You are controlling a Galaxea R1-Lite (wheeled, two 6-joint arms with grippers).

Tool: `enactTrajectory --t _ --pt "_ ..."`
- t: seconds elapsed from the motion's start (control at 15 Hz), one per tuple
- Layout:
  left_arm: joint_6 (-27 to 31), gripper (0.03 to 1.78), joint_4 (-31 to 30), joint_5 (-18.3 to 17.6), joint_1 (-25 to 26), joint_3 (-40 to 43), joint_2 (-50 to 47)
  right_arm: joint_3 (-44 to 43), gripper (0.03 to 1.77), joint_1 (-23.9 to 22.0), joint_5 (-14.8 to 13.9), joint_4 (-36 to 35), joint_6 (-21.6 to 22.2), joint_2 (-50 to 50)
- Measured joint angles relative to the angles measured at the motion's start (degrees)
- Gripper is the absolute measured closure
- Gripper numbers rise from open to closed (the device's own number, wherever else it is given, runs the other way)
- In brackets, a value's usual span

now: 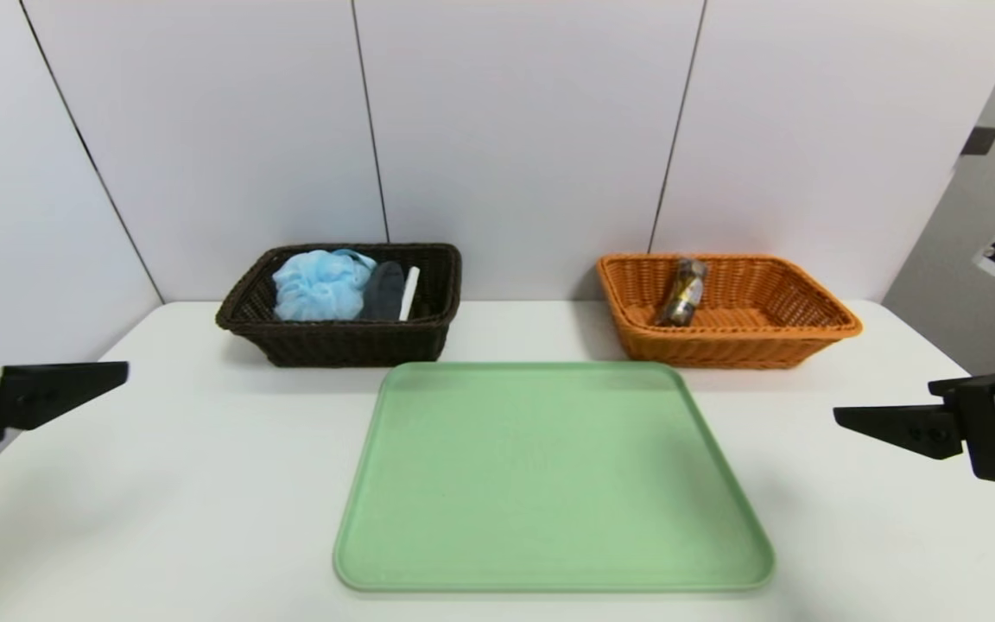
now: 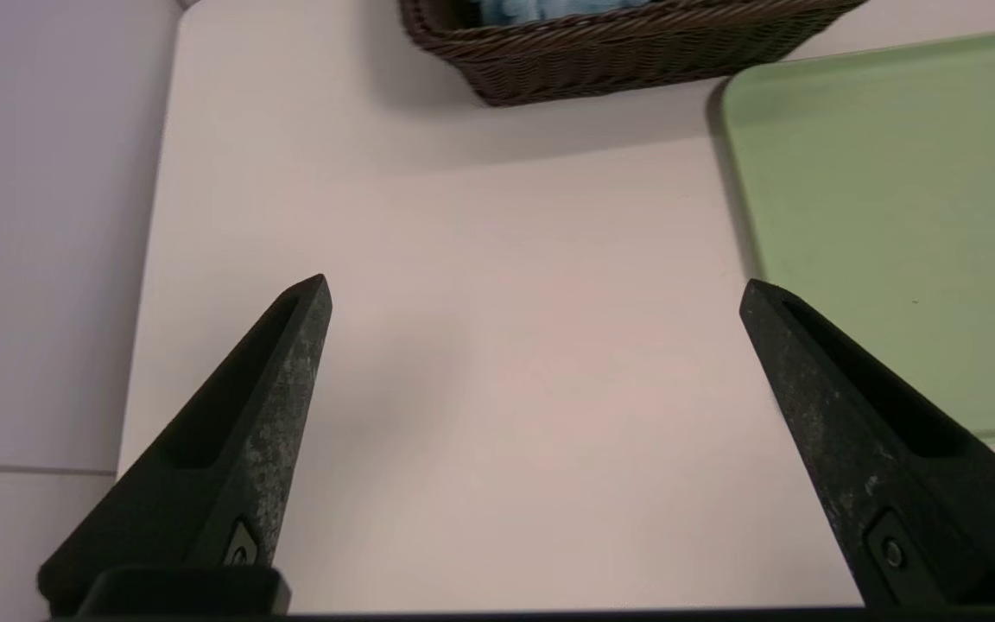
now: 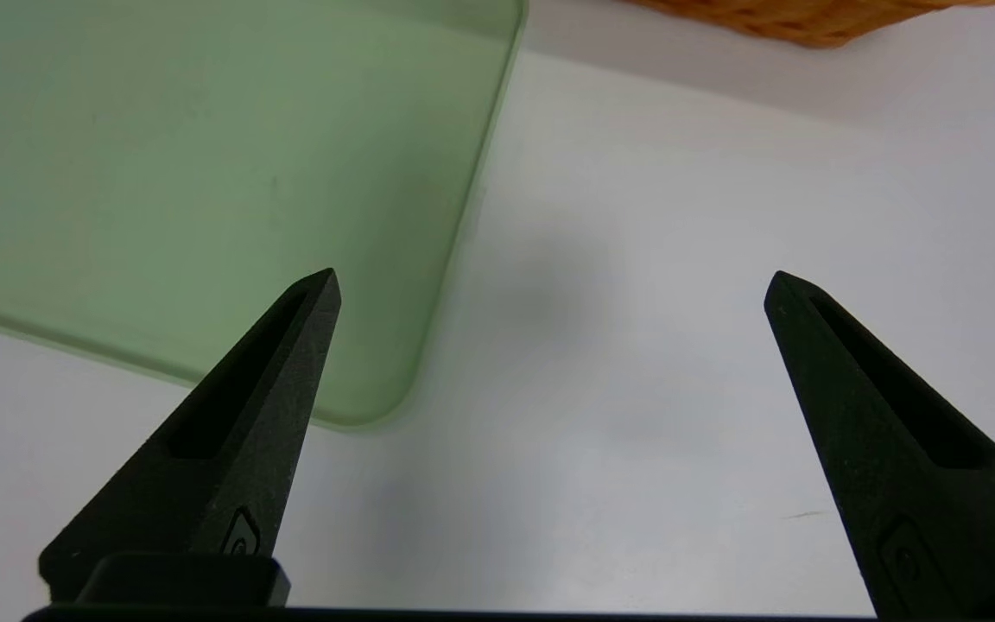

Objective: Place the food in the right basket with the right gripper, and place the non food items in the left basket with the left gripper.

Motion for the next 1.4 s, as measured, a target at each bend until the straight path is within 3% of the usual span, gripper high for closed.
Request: enactTrajectory --t 0.27,0.6,0.87,1.07,1.2,1.4 --pt "0.46 0.13 0.0 -0.18 7.69 8.77 -12.96 7.9 0.1 -3.83 -3.62 -2.04 -0.3 -10.89" --pt "0.46 0.12 0.52 0.22 10.34 23.37 -32.21 20.04 0.1 -6.21 -8.78 -2.4 -0.35 -29.32" --pt "1.89 0.12 3.91 -0.24 13.68 29.46 -43.25 27.67 0.1 -7.72 -10.74 -3.19 -0.27 -44.73" --pt "5.83 0.12 3.34 -3.35 14.36 34.04 -51.38 32.41 0.1 -8.5 -10.48 -13.03 -1.01 -49.47" --pt "8.2 0.12 -1.71 -5.12 14.53 38.42 -54.59 37.12 0.1 -8.63 -11.84 -21.71 -1.62 -50.58" --pt "9.36 0.12 -9.92 -5.56 14.59 44.04 -56.34 40.62 0.1 -8.69 -20.19 -34.16 -5.75 -51.24"
